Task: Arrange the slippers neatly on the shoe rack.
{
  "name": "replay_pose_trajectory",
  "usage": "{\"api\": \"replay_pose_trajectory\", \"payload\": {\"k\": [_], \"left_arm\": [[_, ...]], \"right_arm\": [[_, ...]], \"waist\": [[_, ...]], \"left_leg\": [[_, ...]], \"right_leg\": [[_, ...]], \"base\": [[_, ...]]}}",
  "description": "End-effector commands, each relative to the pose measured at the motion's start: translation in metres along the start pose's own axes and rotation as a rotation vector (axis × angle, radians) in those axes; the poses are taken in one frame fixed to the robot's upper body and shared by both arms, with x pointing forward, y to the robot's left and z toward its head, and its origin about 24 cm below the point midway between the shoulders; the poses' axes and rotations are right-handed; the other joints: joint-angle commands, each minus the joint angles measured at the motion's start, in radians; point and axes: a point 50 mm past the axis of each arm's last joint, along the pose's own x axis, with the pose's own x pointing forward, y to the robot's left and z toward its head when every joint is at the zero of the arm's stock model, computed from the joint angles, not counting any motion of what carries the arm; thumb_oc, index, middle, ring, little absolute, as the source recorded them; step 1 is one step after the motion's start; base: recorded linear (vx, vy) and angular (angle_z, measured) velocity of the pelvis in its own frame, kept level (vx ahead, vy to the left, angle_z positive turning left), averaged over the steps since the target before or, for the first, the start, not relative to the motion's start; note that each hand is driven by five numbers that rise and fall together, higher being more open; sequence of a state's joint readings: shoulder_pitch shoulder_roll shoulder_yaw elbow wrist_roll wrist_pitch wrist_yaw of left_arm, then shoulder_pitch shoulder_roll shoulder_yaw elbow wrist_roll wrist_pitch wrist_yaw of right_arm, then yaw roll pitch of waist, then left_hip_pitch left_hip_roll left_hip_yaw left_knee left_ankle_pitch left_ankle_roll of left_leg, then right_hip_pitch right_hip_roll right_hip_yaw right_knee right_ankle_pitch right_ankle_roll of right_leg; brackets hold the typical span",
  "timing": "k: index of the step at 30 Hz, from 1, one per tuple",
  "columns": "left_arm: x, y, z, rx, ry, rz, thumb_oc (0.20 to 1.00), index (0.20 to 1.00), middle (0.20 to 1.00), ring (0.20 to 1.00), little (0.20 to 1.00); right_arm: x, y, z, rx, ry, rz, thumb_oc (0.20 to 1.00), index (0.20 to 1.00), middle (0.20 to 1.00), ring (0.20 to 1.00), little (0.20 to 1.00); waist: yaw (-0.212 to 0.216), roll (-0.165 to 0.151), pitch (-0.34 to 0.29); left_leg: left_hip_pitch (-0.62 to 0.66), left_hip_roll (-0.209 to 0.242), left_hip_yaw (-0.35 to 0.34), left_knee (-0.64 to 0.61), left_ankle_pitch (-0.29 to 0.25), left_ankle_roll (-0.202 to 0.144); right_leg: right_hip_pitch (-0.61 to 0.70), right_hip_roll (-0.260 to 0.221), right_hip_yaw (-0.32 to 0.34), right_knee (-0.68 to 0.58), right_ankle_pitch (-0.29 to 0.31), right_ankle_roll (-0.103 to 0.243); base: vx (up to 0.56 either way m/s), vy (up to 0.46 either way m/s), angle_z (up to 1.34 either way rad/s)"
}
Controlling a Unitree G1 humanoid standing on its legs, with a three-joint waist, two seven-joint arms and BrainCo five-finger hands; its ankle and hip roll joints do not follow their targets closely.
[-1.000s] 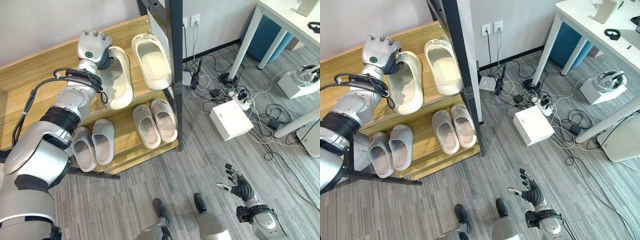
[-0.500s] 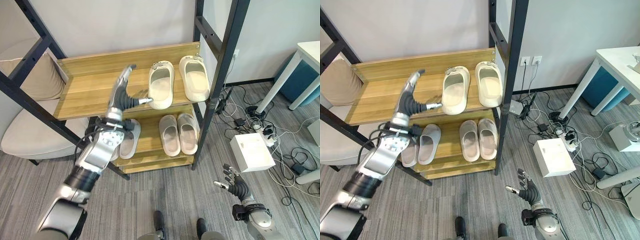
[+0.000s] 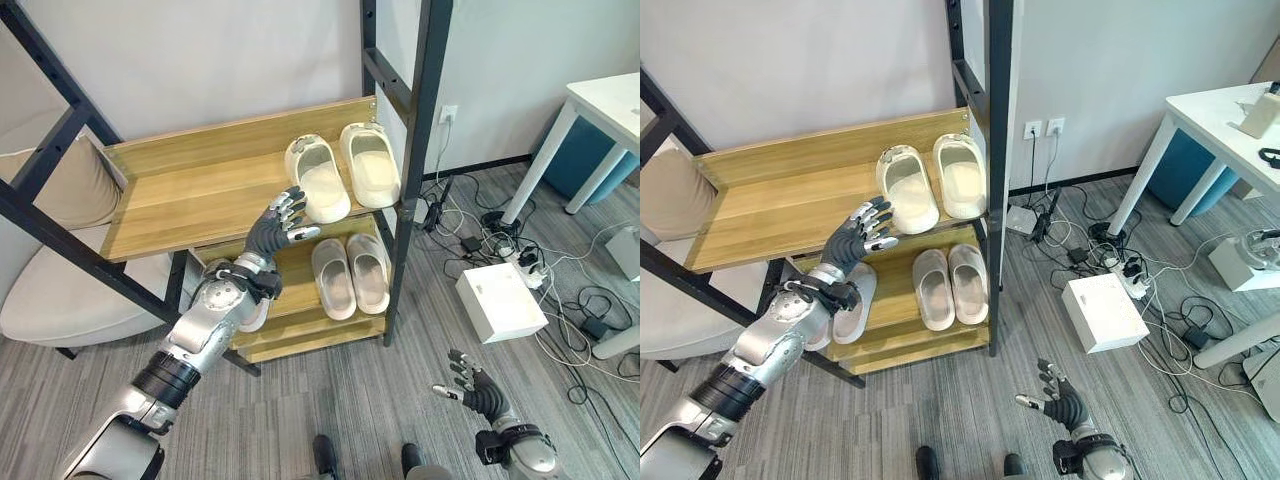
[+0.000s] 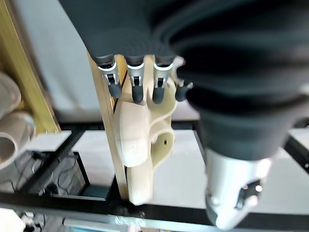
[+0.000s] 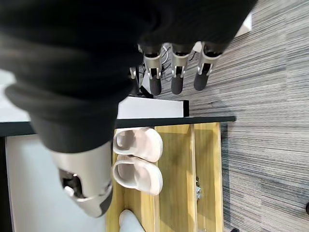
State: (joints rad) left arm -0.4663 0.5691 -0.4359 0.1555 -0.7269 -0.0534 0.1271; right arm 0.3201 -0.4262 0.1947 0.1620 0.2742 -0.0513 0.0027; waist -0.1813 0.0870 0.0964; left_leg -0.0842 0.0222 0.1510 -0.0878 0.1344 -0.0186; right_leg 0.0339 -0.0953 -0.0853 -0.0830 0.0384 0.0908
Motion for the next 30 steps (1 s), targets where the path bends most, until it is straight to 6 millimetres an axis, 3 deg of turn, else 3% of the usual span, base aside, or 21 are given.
{"api": "replay_pose_trajectory", "payload": {"k": [1, 6, 13, 16, 19, 20, 22, 23, 26, 27, 28, 29, 30], "left_arm": [[0.036, -0.013, 0.040, -0.015, -0.144, -0.019, 1.000, 1.000, 1.000, 1.000, 1.000], [0.046, -0.017, 0.047, 0.015, -0.177, 0.014, 1.000, 1.000, 1.000, 1.000, 1.000], [0.035, -0.015, 0.059, 0.141, -0.310, 0.103, 1.000, 1.000, 1.000, 1.000, 1.000], [0.016, -0.017, 0.068, 0.139, -0.412, 0.110, 1.000, 1.000, 1.000, 1.000, 1.000], [-0.016, -0.025, 0.074, 0.004, -0.517, 0.046, 1.000, 1.000, 1.000, 1.000, 1.000], [-0.031, -0.036, 0.076, -0.103, -0.554, -0.054, 1.000, 1.000, 1.000, 1.000, 1.000], [-0.048, -0.063, 0.077, -0.142, -0.560, -0.283, 1.000, 1.000, 1.000, 1.000, 1.000], [-0.057, -0.076, 0.071, -0.136, -0.517, -0.425, 1.000, 1.000, 1.000, 1.000, 1.000], [-0.067, -0.094, 0.040, -0.164, -0.337, -0.604, 1.000, 1.000, 1.000, 1.000, 1.000], [-0.067, -0.094, 0.040, -0.164, -0.336, -0.605, 1.000, 1.000, 1.000, 1.000, 1.000], [-0.072, -0.098, 0.013, -0.118, -0.199, -0.674, 1.000, 1.000, 1.000, 1.000, 1.000], [-0.072, -0.098, 0.013, -0.117, -0.199, -0.675, 1.000, 1.000, 1.000, 1.000, 1.000], [-0.080, -0.096, -0.013, -0.051, -0.080, -0.709, 1.000, 1.000, 1.000, 1.000, 1.000]], "right_arm": [[0.001, 0.009, 0.020, -0.027, -0.097, 0.060, 1.000, 1.000, 1.000, 1.000, 1.000], [0.003, 0.011, 0.020, -0.025, -0.100, 0.052, 1.000, 1.000, 1.000, 1.000, 1.000], [0.006, 0.015, 0.015, 0.006, -0.101, 0.034, 1.000, 1.000, 1.000, 1.000, 1.000], [0.009, 0.017, 0.012, 0.021, -0.098, 0.026, 1.000, 1.000, 1.000, 1.000, 1.000], [0.013, 0.022, 0.008, 0.051, -0.088, 0.024, 1.000, 1.000, 1.000, 1.000, 1.000], [0.015, 0.025, 0.008, 0.067, -0.086, 0.032, 1.000, 1.000, 1.000, 1.000, 1.000], [0.017, 0.030, 0.007, 0.079, -0.080, 0.056, 1.000, 1.000, 1.000, 1.000, 1.000], [0.020, 0.034, 0.008, 0.081, -0.083, 0.075, 1.000, 1.000, 1.000, 1.000, 1.000], [0.024, 0.040, 0.011, 0.061, -0.087, 0.116, 1.000, 1.000, 1.000, 1.000, 1.000], [0.023, 0.040, 0.011, 0.062, -0.087, 0.116, 1.000, 1.000, 1.000, 1.000, 1.000], [0.026, 0.040, 0.013, 0.041, -0.090, 0.134, 1.000, 1.000, 1.000, 1.000, 1.000], [0.026, 0.040, 0.013, 0.042, -0.090, 0.133, 1.000, 1.000, 1.000, 1.000, 1.000], [0.029, 0.039, 0.015, 0.028, -0.092, 0.143, 1.000, 1.000, 1.000, 1.000, 1.000]], "waist": [[-0.005, -0.034, -0.017], [-0.013, -0.031, -0.012], [0.007, -0.040, -0.012], [0.030, -0.047, -0.015], [0.058, -0.055, -0.021], [0.069, -0.061, -0.024], [0.086, -0.066, -0.028], [0.094, -0.068, -0.032], [0.105, -0.069, -0.037], [0.105, -0.069, -0.037], [0.108, -0.067, -0.038], [0.109, -0.068, -0.038], [0.110, -0.066, -0.038]], "left_leg": [[0.082, 0.060, -0.017, 0.001, -0.131, -0.056], [0.083, 0.058, -0.017, 0.001, -0.131, -0.055], [0.086, 0.060, -0.033, 0.001, -0.125, -0.057], [0.085, 0.061, -0.046, 0.001, -0.122, -0.058], [0.086, 0.063, -0.061, 0.001, -0.121, -0.059], [0.088, 0.064, -0.067, 0.001, -0.121, -0.060], [0.088, 0.064, -0.078, 0.001, -0.121, -0.061], [0.086, 0.063, -0.087, 0.001, -0.123, -0.061], [0.083, 0.064, -0.096, 0.001, -0.123, -0.062], [0.083, 0.064, -0.096, 0.001, -0.124, -0.062], [0.085, 0.064, -0.100, 0.001, -0.124, -0.061], [0.085, 0.064, -0.100, 0.001, -0.125, -0.061], [0.087, 0.065, -0.103, 0.001, -0.126, -0.060]], "right_leg": [[-0.070, -0.076, -0.030, -0.004, 0.020, 0.100], [-0.072, -0.076, -0.029, -0.004, 0.020, 0.100], [-0.056, -0.074, -0.045, -0.004, 0.012, 0.092], [-0.045, -0.073, -0.056, -0.004, 0.007, 0.087], [-0.033, -0.072, -0.070, -0.004, 0.000, 0.083], [-0.026, -0.071, -0.077, -0.004, -0.002, 0.081], [-0.015, -0.069, -0.090, -0.004, -0.006, 0.079], [-0.011, -0.068, -0.099, -0.004, -0.010, 0.078], [-0.005, -0.066, -0.110, -0.004, -0.013, 0.076], [-0.005, -0.066, -0.110, -0.004, -0.014, 0.076], [-0.004, -0.064, -0.114, -0.004, -0.015, 0.075], [-0.003, -0.064, -0.114, -0.004, -0.016, 0.075], [-0.001, -0.063, -0.116, -0.004, -0.017, 0.076]], "base": [[0.00, 0.000, 0.00], [0.00, -0.003, -0.02], [0.00, 0.000, 0.00], [-0.01, -0.015, 0.10], [0.00, -0.006, 0.14], [0.02, -0.003, 0.25], [0.01, 0.007, 0.30], [0.01, 0.009, 0.22], [0.00, 0.002, 0.04], [0.00, 0.000, 0.00], [0.00, 0.005, 0.04], [0.01, 0.015, 0.09], [0.01, 0.009, 0.13]]}}
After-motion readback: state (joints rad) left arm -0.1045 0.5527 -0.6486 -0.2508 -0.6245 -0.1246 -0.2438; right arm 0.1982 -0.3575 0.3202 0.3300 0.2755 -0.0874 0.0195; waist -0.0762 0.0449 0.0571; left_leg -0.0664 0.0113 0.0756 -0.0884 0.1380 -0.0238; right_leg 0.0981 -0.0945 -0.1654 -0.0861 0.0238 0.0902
